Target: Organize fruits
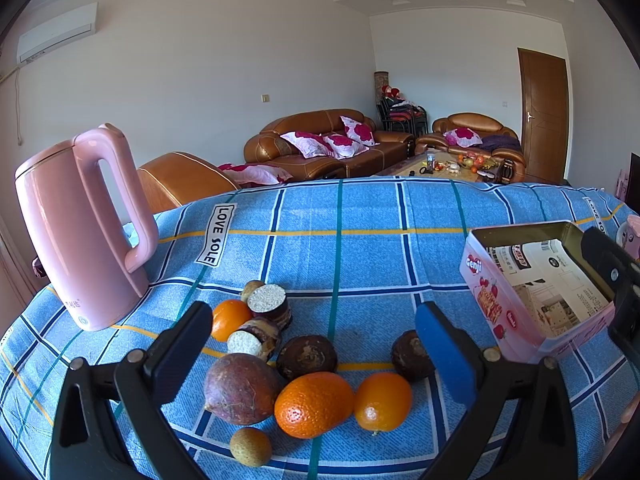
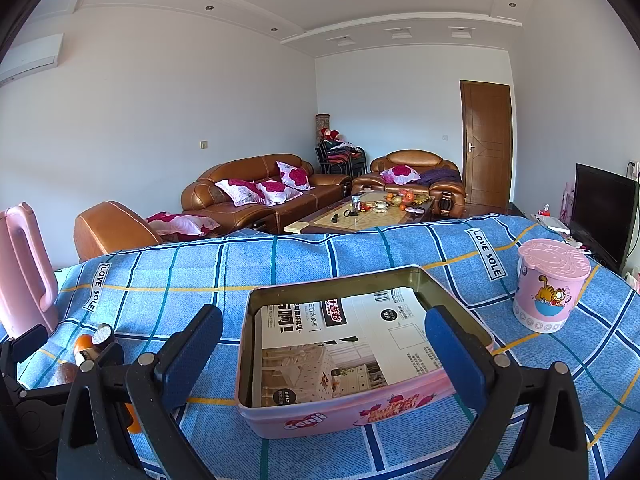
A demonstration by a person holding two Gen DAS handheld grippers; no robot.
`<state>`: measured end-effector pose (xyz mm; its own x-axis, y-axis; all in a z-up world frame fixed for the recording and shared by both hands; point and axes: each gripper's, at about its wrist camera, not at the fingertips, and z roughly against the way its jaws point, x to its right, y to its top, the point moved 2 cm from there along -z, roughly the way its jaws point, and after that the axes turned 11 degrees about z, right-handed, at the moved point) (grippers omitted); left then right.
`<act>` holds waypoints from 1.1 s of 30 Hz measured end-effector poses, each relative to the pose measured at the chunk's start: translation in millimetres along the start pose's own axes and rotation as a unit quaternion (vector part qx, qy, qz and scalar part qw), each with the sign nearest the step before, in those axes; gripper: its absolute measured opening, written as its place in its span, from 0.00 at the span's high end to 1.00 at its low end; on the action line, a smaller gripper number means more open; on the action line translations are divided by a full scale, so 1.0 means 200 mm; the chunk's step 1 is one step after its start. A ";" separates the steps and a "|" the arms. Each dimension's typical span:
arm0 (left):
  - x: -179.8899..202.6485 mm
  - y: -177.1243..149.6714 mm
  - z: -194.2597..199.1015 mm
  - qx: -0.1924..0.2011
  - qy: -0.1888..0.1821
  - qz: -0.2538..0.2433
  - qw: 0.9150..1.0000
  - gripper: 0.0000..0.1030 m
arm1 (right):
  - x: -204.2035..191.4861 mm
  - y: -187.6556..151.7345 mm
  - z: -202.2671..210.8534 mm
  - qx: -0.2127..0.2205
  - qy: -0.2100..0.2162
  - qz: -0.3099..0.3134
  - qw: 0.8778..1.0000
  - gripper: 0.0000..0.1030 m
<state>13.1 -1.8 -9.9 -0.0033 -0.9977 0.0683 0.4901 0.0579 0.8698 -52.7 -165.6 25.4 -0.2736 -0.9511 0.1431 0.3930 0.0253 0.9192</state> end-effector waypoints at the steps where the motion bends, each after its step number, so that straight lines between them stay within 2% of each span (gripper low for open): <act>1: 0.00 0.00 0.00 0.000 0.000 0.000 1.000 0.00 | 0.00 0.00 0.00 0.000 0.000 0.000 1.000 0.01; 18: 0.01 -0.01 0.01 -0.004 0.000 0.002 1.000 0.00 | -0.01 0.00 -0.01 0.000 0.006 0.001 1.000 0.01; 25: -0.02 -0.01 -0.01 -0.015 0.002 0.006 1.000 0.00 | -0.04 0.00 0.00 0.003 0.028 0.013 1.000 0.01; 33: -0.14 0.02 -0.02 -0.013 0.029 -0.013 0.999 0.00 | -0.08 -0.01 0.01 0.003 0.067 0.022 0.997 0.02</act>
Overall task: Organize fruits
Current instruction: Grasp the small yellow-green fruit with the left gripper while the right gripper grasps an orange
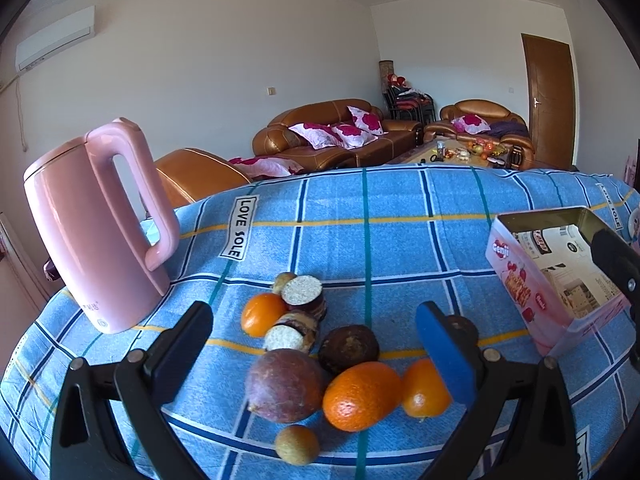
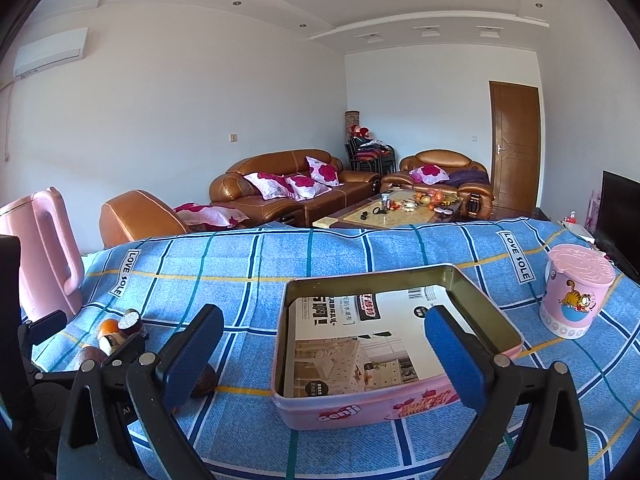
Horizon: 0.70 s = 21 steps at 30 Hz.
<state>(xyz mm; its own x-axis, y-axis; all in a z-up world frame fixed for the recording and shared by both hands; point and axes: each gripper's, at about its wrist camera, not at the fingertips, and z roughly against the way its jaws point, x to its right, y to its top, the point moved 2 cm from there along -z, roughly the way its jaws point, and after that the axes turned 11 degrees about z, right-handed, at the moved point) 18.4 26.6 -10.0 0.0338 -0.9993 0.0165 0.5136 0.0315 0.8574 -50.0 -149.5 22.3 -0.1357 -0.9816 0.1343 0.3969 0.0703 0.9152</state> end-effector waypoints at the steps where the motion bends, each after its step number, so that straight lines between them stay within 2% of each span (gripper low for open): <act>1: -0.04 0.01 0.00 0.002 0.008 0.007 1.000 0.00 | -0.01 0.00 0.00 -0.001 0.010 0.002 1.000 0.07; 2: -0.09 0.02 0.00 0.001 0.011 0.016 1.000 0.00 | -0.02 0.00 -0.01 -0.004 0.022 0.004 1.000 0.17; 5: -0.25 0.04 -0.02 -0.010 0.016 0.044 0.999 0.00 | -0.08 -0.02 -0.04 -0.025 0.063 0.015 0.998 0.36; 9: -0.41 0.04 -0.04 -0.034 -0.006 0.078 0.996 0.00 | -0.16 -0.04 -0.07 -0.052 0.132 0.021 0.990 0.37; 14: -0.47 -0.01 -0.06 -0.060 -0.015 0.071 0.996 0.04 | -0.31 -0.08 -0.08 -0.079 0.200 0.061 0.975 0.37; 15: -0.47 -0.02 -0.07 -0.071 -0.025 0.069 0.995 0.07 | -0.34 -0.09 -0.09 -0.086 0.213 0.069 0.971 0.37; 19: -0.43 -0.06 -0.07 -0.106 -0.073 0.046 0.991 0.07 | -0.42 -0.13 -0.11 -0.125 0.255 0.083 0.955 0.37; 21: -0.40 -0.09 -0.05 -0.115 -0.092 0.028 0.989 0.08 | -0.45 -0.14 -0.16 -0.148 0.256 0.090 0.951 0.37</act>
<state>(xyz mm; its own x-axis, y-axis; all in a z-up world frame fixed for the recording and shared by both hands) 14.7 106.5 -31.9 -0.0783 -0.9818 0.1728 0.6974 0.0699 0.7133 -20.3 -68.8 -27.9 0.3878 -0.9217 0.0068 0.6207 0.2666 0.7373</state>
